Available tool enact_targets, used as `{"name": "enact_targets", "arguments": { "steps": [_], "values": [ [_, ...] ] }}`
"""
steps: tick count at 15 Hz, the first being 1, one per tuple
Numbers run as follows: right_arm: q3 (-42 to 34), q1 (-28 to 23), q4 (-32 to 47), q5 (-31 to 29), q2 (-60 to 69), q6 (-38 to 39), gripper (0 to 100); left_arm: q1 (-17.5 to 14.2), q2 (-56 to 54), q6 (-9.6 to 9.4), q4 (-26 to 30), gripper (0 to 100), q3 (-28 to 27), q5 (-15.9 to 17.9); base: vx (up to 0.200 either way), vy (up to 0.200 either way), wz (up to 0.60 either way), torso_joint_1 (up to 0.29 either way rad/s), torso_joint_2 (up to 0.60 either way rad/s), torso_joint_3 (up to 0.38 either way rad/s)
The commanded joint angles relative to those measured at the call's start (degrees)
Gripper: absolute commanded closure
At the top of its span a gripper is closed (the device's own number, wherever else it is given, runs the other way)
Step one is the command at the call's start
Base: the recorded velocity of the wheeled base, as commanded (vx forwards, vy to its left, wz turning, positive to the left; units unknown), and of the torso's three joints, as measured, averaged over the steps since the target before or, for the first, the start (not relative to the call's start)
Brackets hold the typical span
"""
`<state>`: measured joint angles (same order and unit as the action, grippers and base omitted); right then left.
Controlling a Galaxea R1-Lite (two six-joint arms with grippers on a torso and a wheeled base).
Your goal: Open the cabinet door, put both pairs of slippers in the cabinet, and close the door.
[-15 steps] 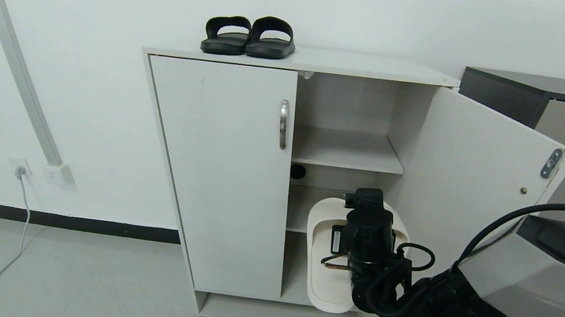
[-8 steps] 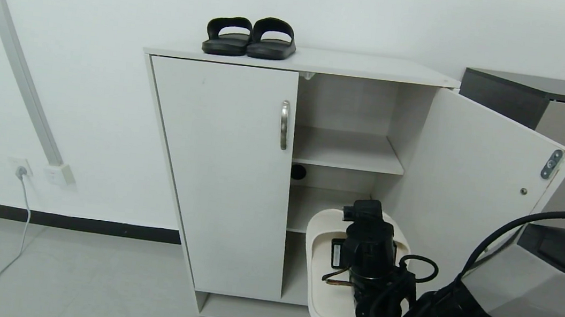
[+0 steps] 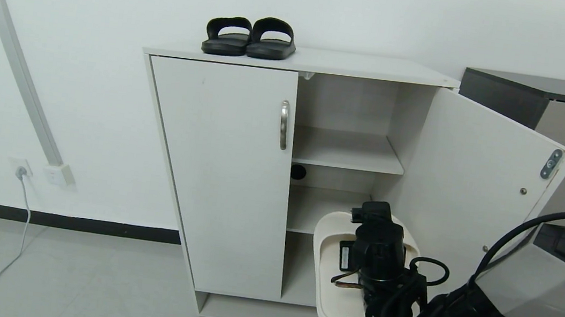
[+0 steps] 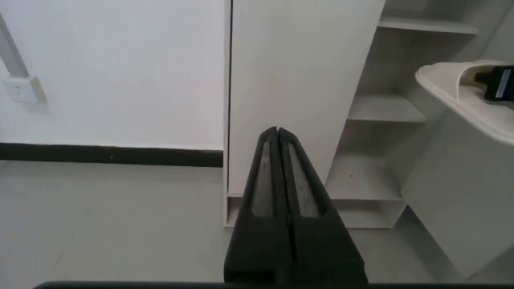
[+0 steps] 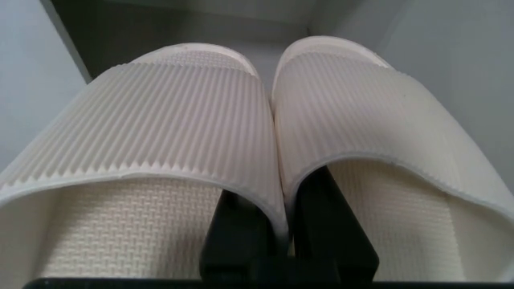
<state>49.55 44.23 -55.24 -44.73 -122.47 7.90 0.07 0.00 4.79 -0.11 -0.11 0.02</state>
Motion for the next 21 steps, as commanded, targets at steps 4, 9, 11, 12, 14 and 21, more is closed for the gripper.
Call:
{"name": "enact_targets", "arguments": {
  "steps": [4,9,11,12,14,21],
  "values": [
    [-1.7,-0.7,0.0,0.1,1.3,0.1,100,0.0,0.1,0.13,-0.1,100,0.0,0.0,0.0,0.0,0.0,0.0,0.0,0.0],
    [-3.4,-2.7,-0.1,0.1,2.1,0.5,100,0.0,0.1,0.48,-0.1,100,-0.1,-0.1,0.0,0.0,0.0,0.0,0.0,0.0],
    [-3.4,-3.0,-0.1,0.1,2.2,0.5,100,0.0,0.1,0.48,-0.1,100,-0.1,-0.1,0.0,0.0,0.0,0.0,0.0,0.0],
    [-3.4,-3.0,-0.1,0.1,2.2,0.5,100,0.0,0.1,0.48,-0.1,100,-0.1,-0.1,0.0,0.0,0.0,0.0,0.0,0.0],
    [-3.4,-3.0,0.0,0.1,2.1,0.5,100,0.0,0.1,0.48,-0.1,100,-0.1,-0.1,0.0,0.0,0.0,0.0,0.0,0.0],
    [-3.2,-2.3,-0.1,0.7,1.9,0.5,100,0.0,0.1,0.48,-0.1,100,-0.1,-0.1,0.0,0.0,0.0,0.0,0.0,0.0]
  ]
}}
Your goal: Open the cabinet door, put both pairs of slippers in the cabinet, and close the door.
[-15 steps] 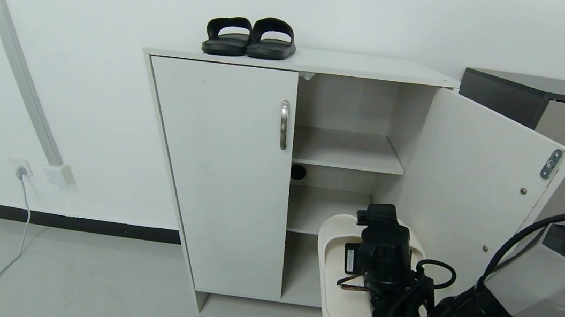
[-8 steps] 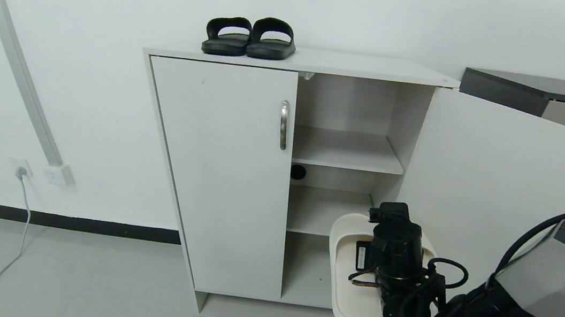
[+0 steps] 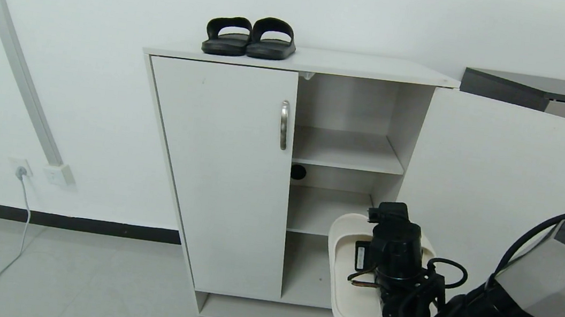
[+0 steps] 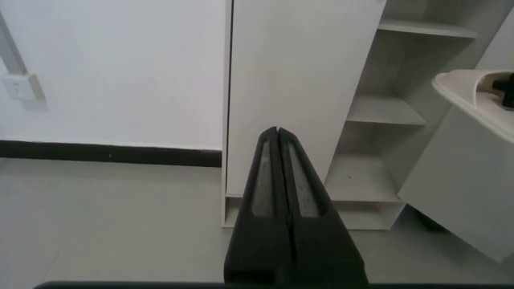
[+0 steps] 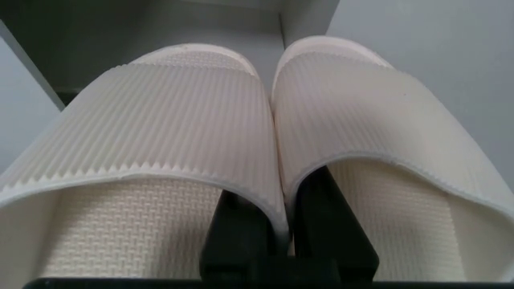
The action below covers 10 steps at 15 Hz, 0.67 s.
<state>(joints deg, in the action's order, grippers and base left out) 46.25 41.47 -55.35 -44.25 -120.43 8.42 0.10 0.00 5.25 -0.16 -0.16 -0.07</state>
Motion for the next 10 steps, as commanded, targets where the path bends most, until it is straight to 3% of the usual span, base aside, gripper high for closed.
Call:
{"name": "enact_targets", "arguments": {
  "steps": [1,5,10],
  "values": [
    [0.5,1.4,-1.0,1.2,-0.6,0.0,100,0.0,0.1,0.02,0.0,100,0.0,0.0,0.0,0.0,0.0,0.0,0.0,0.0],
    [3.6,3.1,-2.8,6.2,-5.2,0.1,100,0.0,0.1,-0.07,0.0,100,0.1,0.0,0.0,0.0,0.0,0.0,0.0,0.0],
    [13.4,1.2,-4.1,6.3,-15.4,0.9,100,0.0,0.1,-0.07,0.0,100,0.0,0.0,0.0,0.0,0.0,0.0,0.0,0.0]
  ]
}}
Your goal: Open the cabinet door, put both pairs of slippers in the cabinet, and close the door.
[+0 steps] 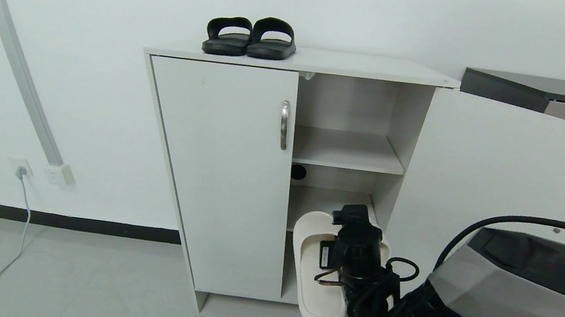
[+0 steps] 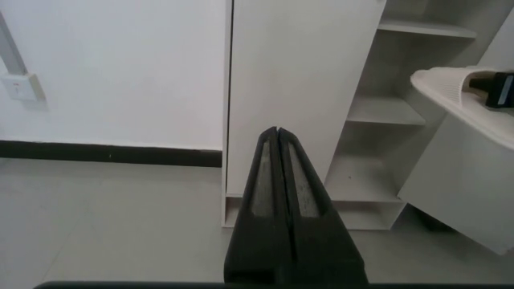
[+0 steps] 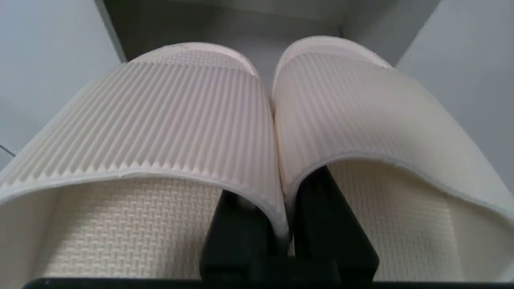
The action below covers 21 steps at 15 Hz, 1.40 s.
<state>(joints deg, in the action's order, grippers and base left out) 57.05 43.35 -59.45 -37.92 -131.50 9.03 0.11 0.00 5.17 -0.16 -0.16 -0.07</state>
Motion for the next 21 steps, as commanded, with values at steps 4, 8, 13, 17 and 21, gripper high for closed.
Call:
{"name": "enact_targets", "arguments": {
  "steps": [4,8,13,17,21],
  "values": [
    [4.8,-0.7,0.2,0.0,-6.5,0.3,100,-0.1,0.1,0.02,0.0,100,0.1,0.0,0.0,0.0,0.0,0.0,0.0,0.0],
    [5.6,-0.8,0.2,0.0,-7.9,0.3,100,0.0,0.1,0.02,0.0,100,0.1,0.0,0.0,0.0,0.0,0.0,0.0,0.0],
    [5.6,-0.8,0.2,0.0,-8.2,0.3,100,0.0,0.1,-0.07,0.0,100,0.0,0.1,0.0,0.0,0.0,0.0,0.0,-0.013],
    [6.9,-0.8,0.2,0.0,-8.9,0.3,100,0.0,0.1,-0.16,0.0,100,0.0,0.1,0.0,0.0,0.0,0.004,0.0,-0.16],
    [8.3,-1.0,0.0,-1.0,-9.4,0.2,100,0.0,0.1,-0.16,0.1,100,0.0,0.1,0.0,0.0,0.0,0.004,0.0,-0.197]
  ]
}}
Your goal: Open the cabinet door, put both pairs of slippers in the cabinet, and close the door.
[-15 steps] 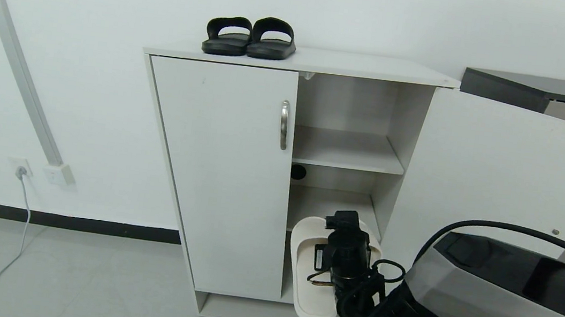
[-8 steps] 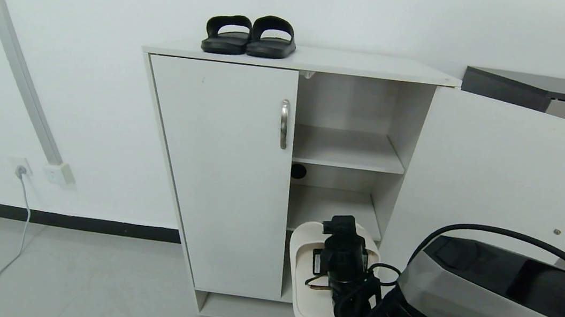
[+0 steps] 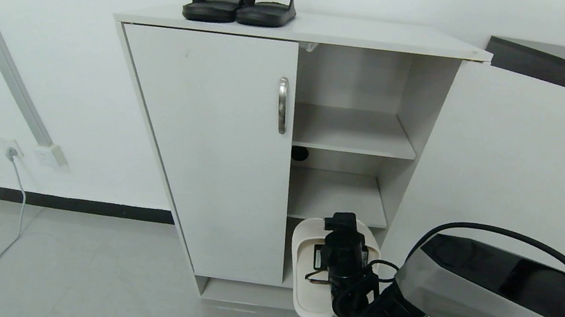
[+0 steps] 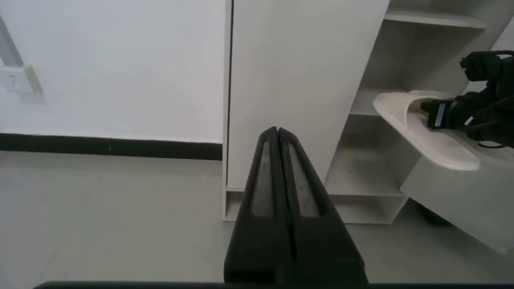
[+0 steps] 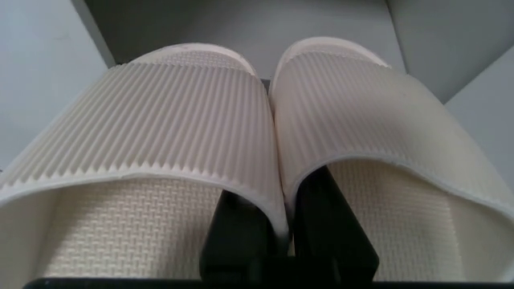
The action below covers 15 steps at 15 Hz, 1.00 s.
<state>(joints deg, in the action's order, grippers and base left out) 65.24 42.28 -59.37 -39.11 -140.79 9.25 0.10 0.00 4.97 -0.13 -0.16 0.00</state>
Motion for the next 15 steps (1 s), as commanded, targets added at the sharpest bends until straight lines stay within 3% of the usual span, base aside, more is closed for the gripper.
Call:
{"name": "enact_targets", "arguments": {
  "steps": [1,3,8,15],
  "values": [
    [0.1,0.1,-0.1,-0.3,0.0,0.0,100,0.0,0.1,0.04,0.0,100,0.0,0.0,0.0,0.0,0.0,0.007,0.01,-0.193],
    [0.1,0.0,-0.3,-0.8,0.4,0.0,100,0.0,0.1,0.04,0.0,100,0.0,0.0,0.0,0.0,0.0,0.0,0.0,-0.195],
    [-0.6,-1.1,-11.2,-2.1,0.3,-6.8,100,0.0,0.1,0.04,0.0,100,0.0,0.0,0.0,0.0,0.0,0.001,0.0,-0.043],
    [-0.4,-1.2,-12.1,-2.0,-1.6,-7.1,100,0.0,0.1,0.04,0.0,100,0.0,0.0,0.0,0.0,0.0,0.0,0.0,0.0]
  ]
}}
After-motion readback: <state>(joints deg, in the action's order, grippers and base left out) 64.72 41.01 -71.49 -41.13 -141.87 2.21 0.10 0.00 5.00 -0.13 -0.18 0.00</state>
